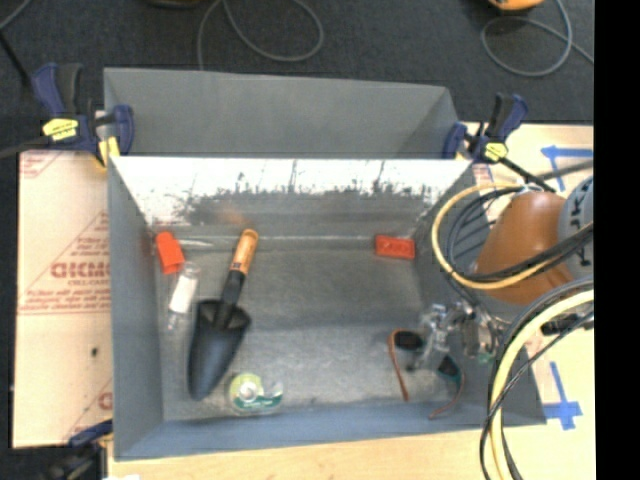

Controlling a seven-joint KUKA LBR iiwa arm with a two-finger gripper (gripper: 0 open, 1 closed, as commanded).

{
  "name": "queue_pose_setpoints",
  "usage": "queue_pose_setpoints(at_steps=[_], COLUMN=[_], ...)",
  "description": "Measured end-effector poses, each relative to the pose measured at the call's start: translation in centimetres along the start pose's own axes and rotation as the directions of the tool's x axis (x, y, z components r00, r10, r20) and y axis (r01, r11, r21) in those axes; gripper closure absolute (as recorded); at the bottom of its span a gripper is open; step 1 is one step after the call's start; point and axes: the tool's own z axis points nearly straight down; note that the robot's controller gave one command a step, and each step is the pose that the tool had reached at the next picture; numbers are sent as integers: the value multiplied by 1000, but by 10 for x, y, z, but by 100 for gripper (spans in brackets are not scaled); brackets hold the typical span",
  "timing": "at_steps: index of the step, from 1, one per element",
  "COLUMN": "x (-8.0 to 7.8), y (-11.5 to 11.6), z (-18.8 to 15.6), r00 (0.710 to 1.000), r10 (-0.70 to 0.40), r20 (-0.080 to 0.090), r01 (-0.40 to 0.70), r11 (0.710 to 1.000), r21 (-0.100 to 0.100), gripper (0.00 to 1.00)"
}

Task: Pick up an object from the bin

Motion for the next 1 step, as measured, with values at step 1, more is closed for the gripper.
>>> queue_pose_setpoints(at_steps=[1], x=[1], y=[0], z=[-22], r00=[1000], r10=[-1], r20=[-5], r01=[1], r11=[1000], r21=[-1], gripper=[100])
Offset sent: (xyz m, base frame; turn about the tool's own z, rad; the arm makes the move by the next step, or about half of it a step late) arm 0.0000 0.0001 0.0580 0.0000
